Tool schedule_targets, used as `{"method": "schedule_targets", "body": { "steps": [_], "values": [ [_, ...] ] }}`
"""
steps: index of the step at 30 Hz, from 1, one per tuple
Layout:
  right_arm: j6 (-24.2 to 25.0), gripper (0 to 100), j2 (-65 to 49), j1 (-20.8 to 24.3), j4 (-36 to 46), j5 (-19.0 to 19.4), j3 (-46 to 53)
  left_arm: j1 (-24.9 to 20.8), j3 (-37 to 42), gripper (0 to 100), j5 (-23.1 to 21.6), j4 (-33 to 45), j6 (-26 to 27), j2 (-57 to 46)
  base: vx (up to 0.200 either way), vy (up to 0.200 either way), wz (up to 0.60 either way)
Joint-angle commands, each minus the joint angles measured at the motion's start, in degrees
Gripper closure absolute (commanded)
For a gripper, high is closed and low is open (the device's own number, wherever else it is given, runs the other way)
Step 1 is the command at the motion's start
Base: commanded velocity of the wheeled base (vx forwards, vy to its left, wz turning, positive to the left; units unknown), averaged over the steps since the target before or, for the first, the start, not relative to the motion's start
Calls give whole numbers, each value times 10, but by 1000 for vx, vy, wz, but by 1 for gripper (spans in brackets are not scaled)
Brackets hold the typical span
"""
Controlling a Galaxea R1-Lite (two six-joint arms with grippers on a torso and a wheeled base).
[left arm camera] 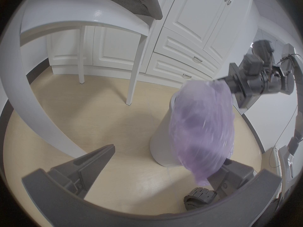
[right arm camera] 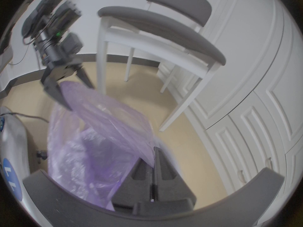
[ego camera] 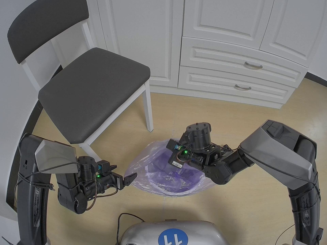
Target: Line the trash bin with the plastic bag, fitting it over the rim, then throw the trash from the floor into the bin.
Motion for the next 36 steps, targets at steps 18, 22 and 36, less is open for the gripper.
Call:
{"method": "schedule_targets", "body": {
  "steps": [18,22,36],
  "values": [
    [-17,0,161,14,-124,-55,-217,-13,5,0,1,0,-3,-2,0,0,0],
    [-17,0,85,25,-118,-50,-133,-13,7,0,1,0,-3,-4,0,0,0],
    [28,0,-177,-13,143,-34,72,-13,7,0,2,-1,1,-5,0,0,0]
  ]
}}
